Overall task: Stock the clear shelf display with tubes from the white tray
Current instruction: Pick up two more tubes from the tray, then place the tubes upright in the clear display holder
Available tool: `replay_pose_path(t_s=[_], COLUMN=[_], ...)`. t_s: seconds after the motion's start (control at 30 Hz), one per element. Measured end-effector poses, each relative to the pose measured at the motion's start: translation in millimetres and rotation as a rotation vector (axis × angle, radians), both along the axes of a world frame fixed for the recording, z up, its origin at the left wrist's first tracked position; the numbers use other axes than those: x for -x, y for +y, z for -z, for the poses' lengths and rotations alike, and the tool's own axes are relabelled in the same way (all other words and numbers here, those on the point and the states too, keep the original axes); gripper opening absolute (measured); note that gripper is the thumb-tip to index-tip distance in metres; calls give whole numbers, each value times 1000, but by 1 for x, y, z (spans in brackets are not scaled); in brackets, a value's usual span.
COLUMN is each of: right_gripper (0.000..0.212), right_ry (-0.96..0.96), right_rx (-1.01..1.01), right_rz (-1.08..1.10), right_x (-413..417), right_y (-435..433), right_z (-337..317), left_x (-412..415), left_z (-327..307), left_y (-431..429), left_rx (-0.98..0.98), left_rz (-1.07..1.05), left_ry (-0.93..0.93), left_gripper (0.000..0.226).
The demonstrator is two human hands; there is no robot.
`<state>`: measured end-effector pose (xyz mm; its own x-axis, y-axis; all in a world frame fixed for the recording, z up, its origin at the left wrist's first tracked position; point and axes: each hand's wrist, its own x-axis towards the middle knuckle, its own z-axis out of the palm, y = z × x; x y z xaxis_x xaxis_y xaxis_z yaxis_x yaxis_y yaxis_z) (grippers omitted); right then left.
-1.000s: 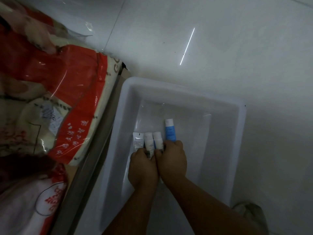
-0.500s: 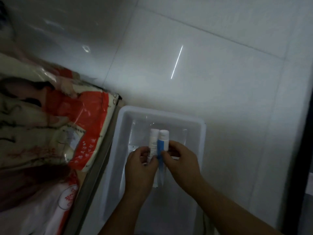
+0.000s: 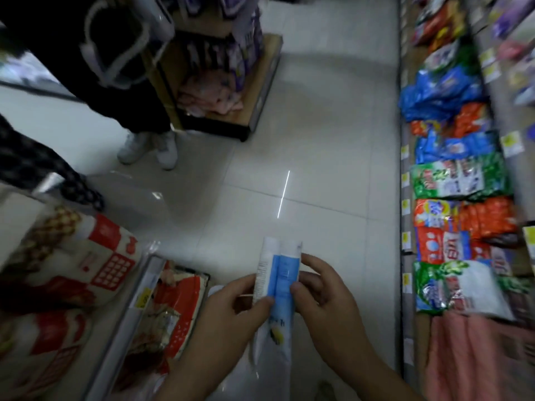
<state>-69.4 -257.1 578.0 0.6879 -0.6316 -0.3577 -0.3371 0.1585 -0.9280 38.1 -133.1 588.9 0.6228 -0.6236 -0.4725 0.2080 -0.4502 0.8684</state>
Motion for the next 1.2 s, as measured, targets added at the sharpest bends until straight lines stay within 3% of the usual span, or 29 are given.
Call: replay_pose_path(t_s=[0.23, 0.33, 0.5, 0.83, 0.93, 1.07, 1.2], right_gripper=[28, 29, 40, 50, 51, 51, 47], right_ry=[-92, -154, -241, -142, -56, 37, 74], right_rx=[58, 47, 88, 194, 276, 307, 246], right_rz=[220, 334, 514, 770, 786, 756, 758], right_x=[54, 80, 141, 328, 390, 466, 535], right_y=[2, 18, 46, 100, 126, 170, 212], right_z=[-173, -229, -298, -396, -417, -434, -439], left_x=[28, 47, 89, 222, 268, 326, 384], left_z=[-186, -242, -310, -391, -402, -407, -422], left_y=[-18, -18, -16, -34, -32, -26, -18], left_rx=[108, 166, 219, 327, 326, 304, 288], left_rz=[205, 287, 580, 1191, 1314, 1431, 1661], left_ry=[-56, -12, 32, -15, 36, 137, 81], left_gripper=[31, 24, 36, 43, 38, 50, 49])
